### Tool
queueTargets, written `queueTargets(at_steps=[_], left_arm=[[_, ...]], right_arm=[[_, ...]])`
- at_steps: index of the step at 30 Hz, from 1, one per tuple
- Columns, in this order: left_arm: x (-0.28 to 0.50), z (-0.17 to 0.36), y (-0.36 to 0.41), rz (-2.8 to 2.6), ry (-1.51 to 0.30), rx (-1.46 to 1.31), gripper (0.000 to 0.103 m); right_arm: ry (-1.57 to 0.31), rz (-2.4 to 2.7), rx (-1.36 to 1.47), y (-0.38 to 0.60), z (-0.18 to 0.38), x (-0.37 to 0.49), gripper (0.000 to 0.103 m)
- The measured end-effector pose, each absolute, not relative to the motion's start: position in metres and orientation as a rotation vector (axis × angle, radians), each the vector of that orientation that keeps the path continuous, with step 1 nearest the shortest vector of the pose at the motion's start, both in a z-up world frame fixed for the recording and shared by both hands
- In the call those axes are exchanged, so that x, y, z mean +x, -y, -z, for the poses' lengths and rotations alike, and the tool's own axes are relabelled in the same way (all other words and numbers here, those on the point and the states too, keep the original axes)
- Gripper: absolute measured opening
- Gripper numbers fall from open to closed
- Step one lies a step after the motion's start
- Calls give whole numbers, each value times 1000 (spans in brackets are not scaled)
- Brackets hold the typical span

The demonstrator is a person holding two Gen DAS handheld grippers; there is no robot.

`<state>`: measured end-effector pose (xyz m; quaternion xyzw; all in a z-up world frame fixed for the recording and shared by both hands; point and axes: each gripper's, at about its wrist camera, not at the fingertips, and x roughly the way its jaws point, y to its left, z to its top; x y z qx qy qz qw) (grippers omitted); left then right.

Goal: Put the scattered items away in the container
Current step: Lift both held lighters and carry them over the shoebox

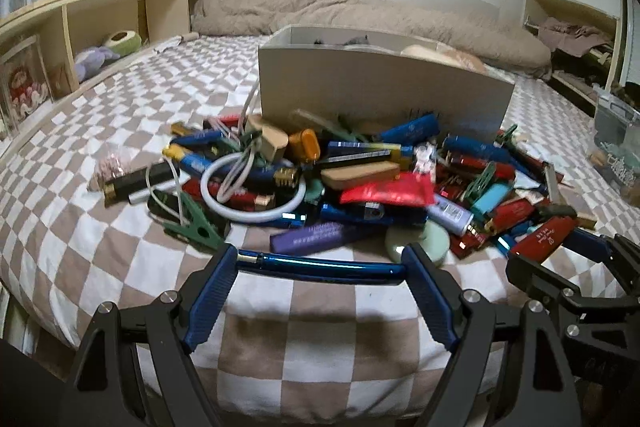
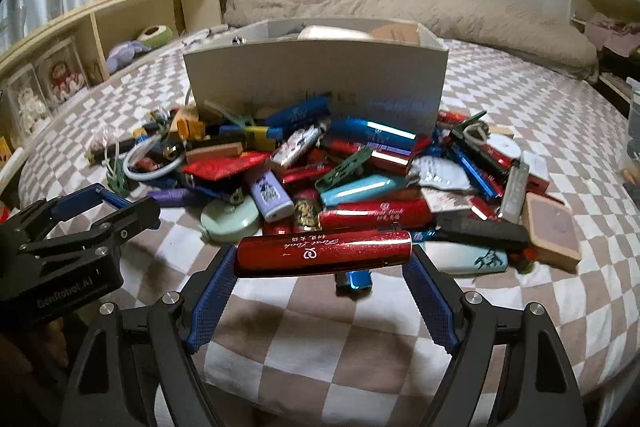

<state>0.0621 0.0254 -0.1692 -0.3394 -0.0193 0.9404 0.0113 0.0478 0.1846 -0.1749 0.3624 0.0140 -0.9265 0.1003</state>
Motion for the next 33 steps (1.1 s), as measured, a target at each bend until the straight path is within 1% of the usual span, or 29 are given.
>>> queueTargets(at_steps=[13,27,33], left_arm=[[54,118,-19,-2981,114,-876,84],[18,57,-9,-2975,181,-692,84],[-1,36,-10,-2984,134,-618,84]], right_arm=[[68,2786,884,-194,126,43,83],[101,2839,649,-200,66,13,83],[101,2837,582,-202,44,-6,83]])
